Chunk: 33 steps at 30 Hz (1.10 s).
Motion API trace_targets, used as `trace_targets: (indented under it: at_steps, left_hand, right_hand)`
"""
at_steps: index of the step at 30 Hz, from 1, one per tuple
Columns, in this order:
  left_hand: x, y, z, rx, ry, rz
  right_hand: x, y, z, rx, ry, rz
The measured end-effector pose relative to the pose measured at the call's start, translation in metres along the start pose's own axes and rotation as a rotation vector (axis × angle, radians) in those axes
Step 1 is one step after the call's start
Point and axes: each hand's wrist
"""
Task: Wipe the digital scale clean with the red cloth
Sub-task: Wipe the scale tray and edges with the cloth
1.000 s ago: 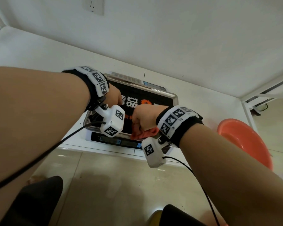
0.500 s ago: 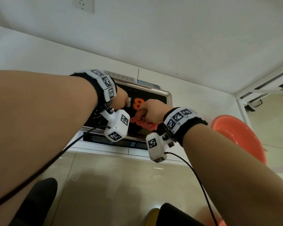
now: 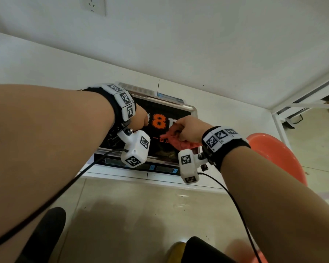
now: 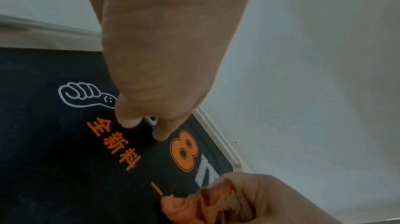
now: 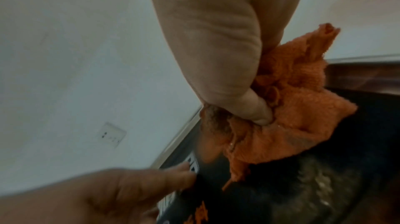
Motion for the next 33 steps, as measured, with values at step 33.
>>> trace_targets:
  at_steps: [33]
  left_hand:
    - [-0.011, 0.002, 0.001, -0.154, -0.014, 0.002]
  right_hand:
    - [0.007, 0.039, -0.035, -0.572, 0.098, 0.282]
Point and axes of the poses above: each hand's wrist, its own x-axis towards the middle knuckle, its own z-axis out of the back of the hand, y = z × x, and after that the axes turned 4 degrees about -x, right-handed
